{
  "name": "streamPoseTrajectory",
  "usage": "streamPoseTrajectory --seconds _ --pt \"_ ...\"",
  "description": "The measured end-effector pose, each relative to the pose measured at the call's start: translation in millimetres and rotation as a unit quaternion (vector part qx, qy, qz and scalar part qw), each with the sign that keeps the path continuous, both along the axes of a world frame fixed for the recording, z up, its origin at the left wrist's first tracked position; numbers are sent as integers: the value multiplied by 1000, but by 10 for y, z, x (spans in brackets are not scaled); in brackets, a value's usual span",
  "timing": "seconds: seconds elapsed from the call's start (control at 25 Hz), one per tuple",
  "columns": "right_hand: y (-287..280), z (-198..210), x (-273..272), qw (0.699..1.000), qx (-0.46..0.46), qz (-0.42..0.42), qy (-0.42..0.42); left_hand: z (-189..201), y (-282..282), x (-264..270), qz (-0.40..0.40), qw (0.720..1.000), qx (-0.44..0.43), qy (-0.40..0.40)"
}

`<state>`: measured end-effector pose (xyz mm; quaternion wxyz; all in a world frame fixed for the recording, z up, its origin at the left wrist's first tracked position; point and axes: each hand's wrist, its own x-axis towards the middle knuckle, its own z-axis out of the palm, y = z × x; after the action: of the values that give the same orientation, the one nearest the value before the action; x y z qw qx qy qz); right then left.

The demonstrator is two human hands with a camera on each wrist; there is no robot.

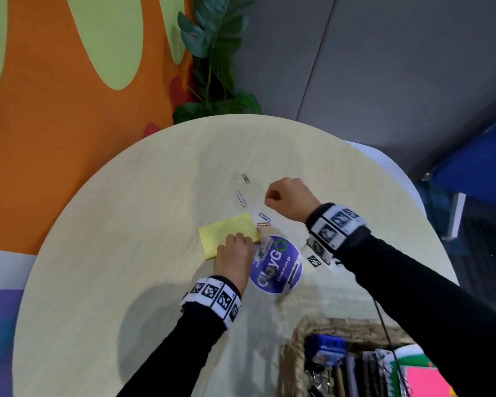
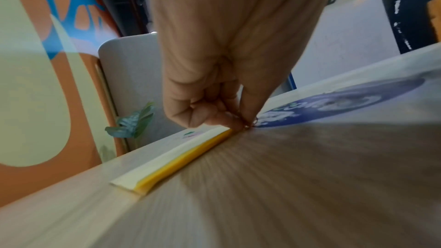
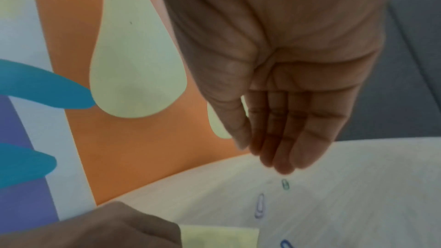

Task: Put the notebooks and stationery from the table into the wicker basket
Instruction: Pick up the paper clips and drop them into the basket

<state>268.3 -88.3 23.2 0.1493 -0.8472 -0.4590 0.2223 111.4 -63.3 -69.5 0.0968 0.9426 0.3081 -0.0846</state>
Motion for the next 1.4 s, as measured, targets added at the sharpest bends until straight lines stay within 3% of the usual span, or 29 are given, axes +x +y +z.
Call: streamPoseTrajectory --seconds 0.16,0.36,0.48,0.6,0.72,0.84,0.96,1.16,1.4 --pt "632 -393 -61 998 -58 -31 -14 84 10 -144 2 998 -37 -51" --pt "898 -718 -122 987 -134 -85 -25 144 -231 -801 79 965 -155 -198" --pt "939 -718 -130 986 -142 -90 -19 91 -530 -1272 115 948 -191 -227" --pt "819 -461 -154 988 -136 -61 -30 74 -790 -1536 157 933 -234 -225" --pt "411 200 -236 996 -83 10 -11 228 -887 -1578 171 919 -271 -229" --pt "-412 871 -499 993 -22 108 -37 473 -911 -1510 157 920 -265 -241" --pt "-1416 1135 -881 985 -53 164 -14 754 -951 -1433 139 912 -263 -281" --pt "-2450 543 -1529 952 -225 200 52 1280 -1187 -1456 128 895 -265 -336" --pt "-2619 -253 -1813 928 -316 191 38 1596 -1669 -1687 81 898 -289 -322"
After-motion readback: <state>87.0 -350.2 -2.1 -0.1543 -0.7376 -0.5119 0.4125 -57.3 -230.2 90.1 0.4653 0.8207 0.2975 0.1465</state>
